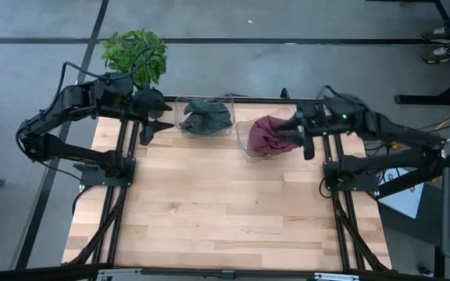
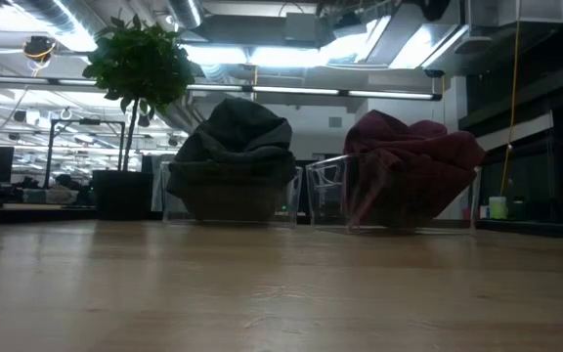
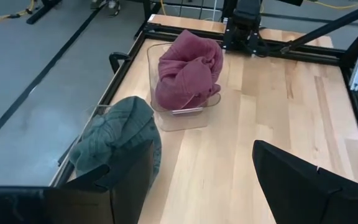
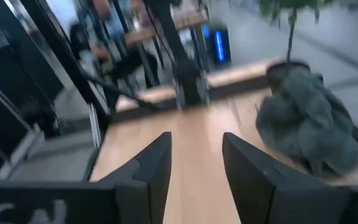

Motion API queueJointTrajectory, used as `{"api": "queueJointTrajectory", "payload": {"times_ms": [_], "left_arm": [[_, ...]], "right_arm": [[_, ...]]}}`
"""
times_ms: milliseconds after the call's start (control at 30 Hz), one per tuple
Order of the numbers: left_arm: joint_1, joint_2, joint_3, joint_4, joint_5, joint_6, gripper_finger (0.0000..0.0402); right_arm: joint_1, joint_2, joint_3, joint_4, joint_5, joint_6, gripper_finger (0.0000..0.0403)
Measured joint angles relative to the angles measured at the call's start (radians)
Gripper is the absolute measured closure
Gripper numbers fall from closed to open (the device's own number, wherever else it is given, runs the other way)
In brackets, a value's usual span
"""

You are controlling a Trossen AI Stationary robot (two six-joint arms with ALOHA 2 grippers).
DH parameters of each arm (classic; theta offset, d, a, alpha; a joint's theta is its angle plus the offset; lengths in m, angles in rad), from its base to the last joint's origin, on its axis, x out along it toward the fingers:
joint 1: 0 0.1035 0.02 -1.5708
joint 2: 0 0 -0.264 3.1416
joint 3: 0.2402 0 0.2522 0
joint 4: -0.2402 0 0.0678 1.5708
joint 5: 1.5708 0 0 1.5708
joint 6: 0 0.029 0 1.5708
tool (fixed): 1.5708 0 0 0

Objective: Pick & Place hat
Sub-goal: Return to Home Position

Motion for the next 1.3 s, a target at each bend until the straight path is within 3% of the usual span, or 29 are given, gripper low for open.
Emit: {"api": "queueJointTrajectory", "payload": {"times_ms": [400,533,767,1067,1300], "left_arm": [[0.000,0.001,0.000,0.000,-0.030,-0.001,0.0135],[0.000,0.001,0.000,0.000,-0.030,-0.003,0.0135],[0.000,0.001,0.000,0.000,-0.030,-0.011,0.0135],[0.000,0.001,0.000,0.000,-0.030,-0.041,0.0135],[0.000,0.001,0.000,0.000,-0.030,-0.057,0.0135]], "right_arm": [[0.000,-0.281,-0.624,0.848,-0.006,0.084,0.0261],[0.000,-0.336,-0.764,1.019,-0.005,0.092,0.0261],[0.000,-0.453,-0.931,1.128,0.071,0.093,0.0261],[0.000,-0.658,-1.068,1.145,0.074,0.049,0.0261],[-0.019,-0.826,-1.078,0.955,0.074,0.017,0.0261]]}}
